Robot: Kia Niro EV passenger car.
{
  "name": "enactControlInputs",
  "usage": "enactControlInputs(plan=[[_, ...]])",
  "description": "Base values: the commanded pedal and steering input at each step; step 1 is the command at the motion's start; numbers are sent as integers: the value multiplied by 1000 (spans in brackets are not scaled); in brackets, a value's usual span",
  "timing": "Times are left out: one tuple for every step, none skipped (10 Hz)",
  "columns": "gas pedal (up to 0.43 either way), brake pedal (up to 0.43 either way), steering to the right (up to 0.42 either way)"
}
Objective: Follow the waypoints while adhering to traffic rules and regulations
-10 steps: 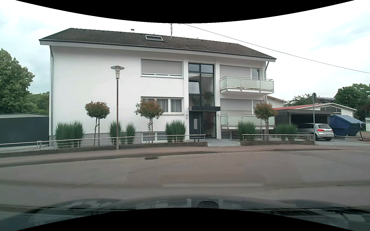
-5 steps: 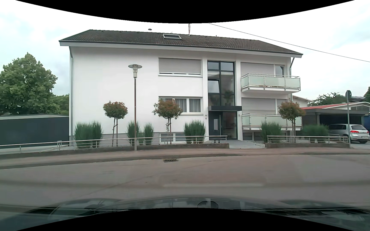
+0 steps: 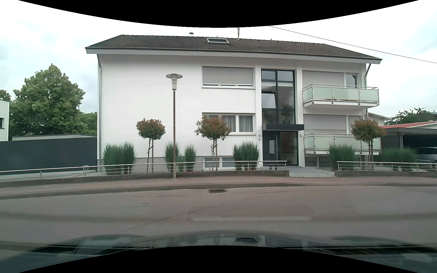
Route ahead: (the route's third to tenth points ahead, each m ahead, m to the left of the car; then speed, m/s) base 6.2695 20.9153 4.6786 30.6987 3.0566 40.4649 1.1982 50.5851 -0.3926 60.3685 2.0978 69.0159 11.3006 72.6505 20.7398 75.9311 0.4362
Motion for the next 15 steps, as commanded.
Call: enactControlInputs(plan=[[0,238,-664],[0,226,-664],[0,207,-664],[0,195,-664],[0,195,-664],[0,195,-664],[0,195,-664],[0,201,-664],[0,220,-664],[0,226,-664],[0,226,-664],[0,226,-664],[0,232,-664],[0,232,-664],[0,232,-664]])
